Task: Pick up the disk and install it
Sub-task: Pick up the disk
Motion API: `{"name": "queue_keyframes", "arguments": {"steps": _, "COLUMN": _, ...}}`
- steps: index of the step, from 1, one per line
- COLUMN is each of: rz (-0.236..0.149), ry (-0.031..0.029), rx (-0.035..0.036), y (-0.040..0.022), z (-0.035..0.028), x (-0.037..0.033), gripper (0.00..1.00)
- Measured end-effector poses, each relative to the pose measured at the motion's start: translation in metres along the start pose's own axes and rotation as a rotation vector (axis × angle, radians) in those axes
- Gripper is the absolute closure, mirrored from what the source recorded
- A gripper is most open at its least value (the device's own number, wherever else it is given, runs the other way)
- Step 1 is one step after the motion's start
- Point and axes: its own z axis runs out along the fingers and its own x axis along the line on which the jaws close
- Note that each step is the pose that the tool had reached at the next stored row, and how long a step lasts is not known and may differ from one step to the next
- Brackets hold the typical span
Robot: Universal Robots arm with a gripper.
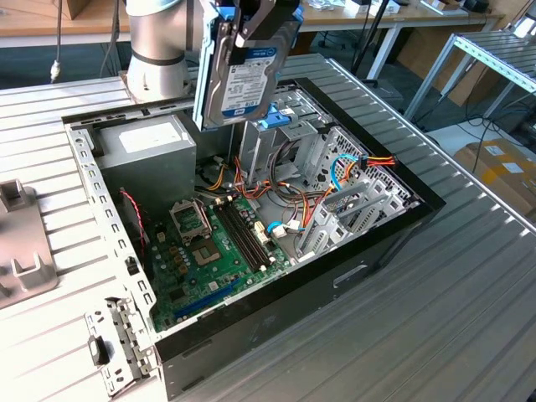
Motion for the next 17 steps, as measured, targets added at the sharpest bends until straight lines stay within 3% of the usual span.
{"name": "queue_keyframes", "arguments": {"steps": 17, "rz": 0.000, "ry": -0.0077, "rx": 0.0000, "y": -0.0020, "z": -0.0022, "x": 0.0209, "gripper": 0.63}}
